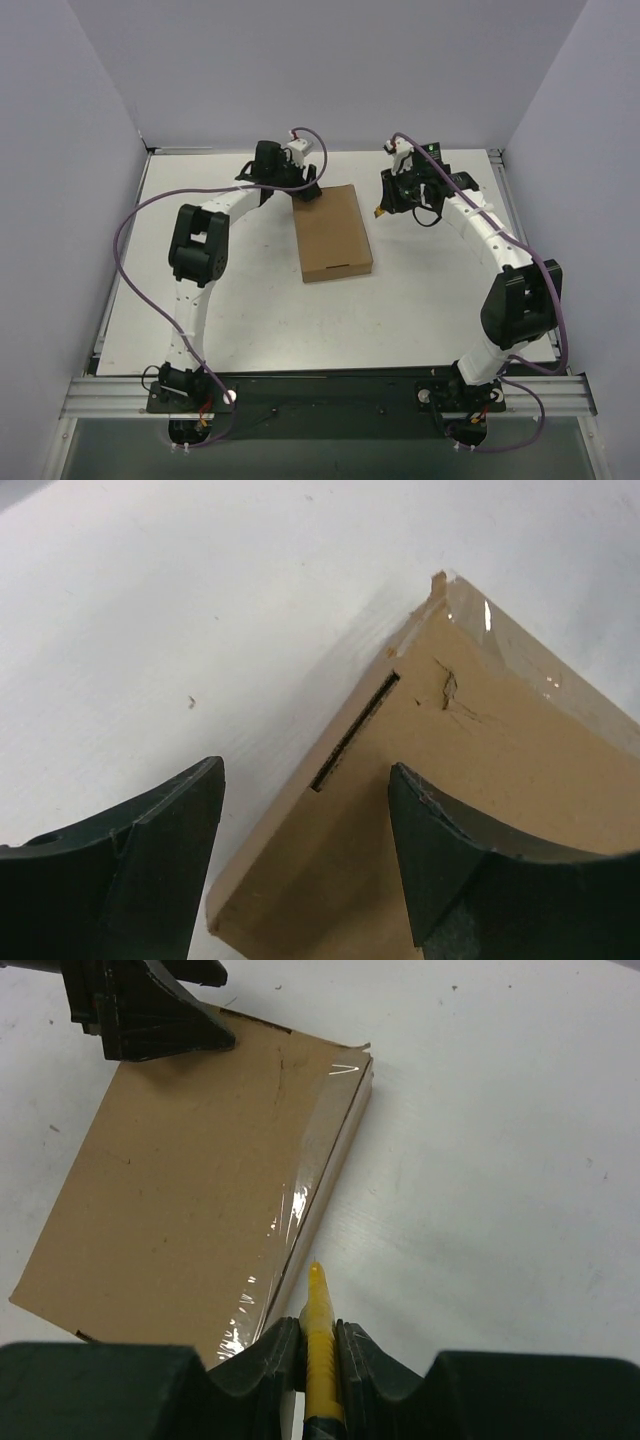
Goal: Unpack the express box
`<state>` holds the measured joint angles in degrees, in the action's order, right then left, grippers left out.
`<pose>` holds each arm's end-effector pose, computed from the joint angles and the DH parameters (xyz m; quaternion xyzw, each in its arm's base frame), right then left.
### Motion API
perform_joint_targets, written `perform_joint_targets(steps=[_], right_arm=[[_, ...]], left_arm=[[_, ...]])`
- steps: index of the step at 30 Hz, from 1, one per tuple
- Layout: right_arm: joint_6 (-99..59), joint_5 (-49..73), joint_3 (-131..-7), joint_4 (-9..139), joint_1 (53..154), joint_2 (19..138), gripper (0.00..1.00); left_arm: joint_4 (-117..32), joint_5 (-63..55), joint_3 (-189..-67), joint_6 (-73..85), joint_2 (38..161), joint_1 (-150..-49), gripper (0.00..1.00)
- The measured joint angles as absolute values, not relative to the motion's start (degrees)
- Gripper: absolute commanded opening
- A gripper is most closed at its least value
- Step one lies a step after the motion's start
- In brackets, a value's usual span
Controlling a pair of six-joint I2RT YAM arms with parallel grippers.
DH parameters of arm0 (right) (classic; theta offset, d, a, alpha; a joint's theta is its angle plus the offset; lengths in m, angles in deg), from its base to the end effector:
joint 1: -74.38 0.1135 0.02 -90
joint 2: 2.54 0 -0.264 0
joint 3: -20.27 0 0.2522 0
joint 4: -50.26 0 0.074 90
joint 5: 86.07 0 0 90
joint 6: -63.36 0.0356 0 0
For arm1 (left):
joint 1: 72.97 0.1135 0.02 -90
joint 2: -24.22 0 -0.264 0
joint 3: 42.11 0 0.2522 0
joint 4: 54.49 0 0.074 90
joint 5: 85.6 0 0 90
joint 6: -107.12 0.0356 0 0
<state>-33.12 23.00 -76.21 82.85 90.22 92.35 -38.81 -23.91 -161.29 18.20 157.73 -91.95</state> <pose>0.3690 0.1168 0.3281 -0.2462 0.8263 0.1833 0.4722 0.5026 -0.1907 0.1899 0.2666 0.8056 -0.2846 0.4459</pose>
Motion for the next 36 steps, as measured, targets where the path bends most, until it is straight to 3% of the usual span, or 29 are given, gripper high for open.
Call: perform_joint_targets(steps=[7,11,20,26,29,30,34,36], right_arm=[[-34.0,22.0,-75.5,83.6,90.2,92.4,0.0],[-34.5,21.6,-75.6,83.6,90.2,92.4,0.0],[-34.6,22.9,-77.8,83.7,90.2,94.5,0.0],[-34.3,23.9,-81.4,84.1,90.2,96.1,0.0],[-34.2,24.0,-83.6,83.9,90.7,96.5,0.0],[-34.2,23.9,-83.9,83.9,91.0,96.5,0.0],[-33.7,22.3,-84.0,82.6,93.8,96.6,0.0],[-32.6,21.9,-84.0,81.5,95.3,96.7,0.0]], left_arm=[[-35.0,-29.8,-160.6,18.9,157.9,-92.0,0.58],[-36.1,-31.1,-148.5,17.3,150.0,-91.2,0.53],[-34.9,-29.8,-122.3,13.2,130.7,-88.0,0.6],[-33.8,-26.8,-122.2,15.3,125.7,-88.0,0.58],[-35.9,-27.0,-123.3,16.2,122.9,-89.7,0.35],[-36.9,-27.7,-124.2,16.4,122.6,-90.5,0.21],[-42.4,-33.6,-126.2,14.2,123.7,-93.4,0.03],[-44.5,-36.1,-126.2,13.2,125.6,-94.4,0.0]])
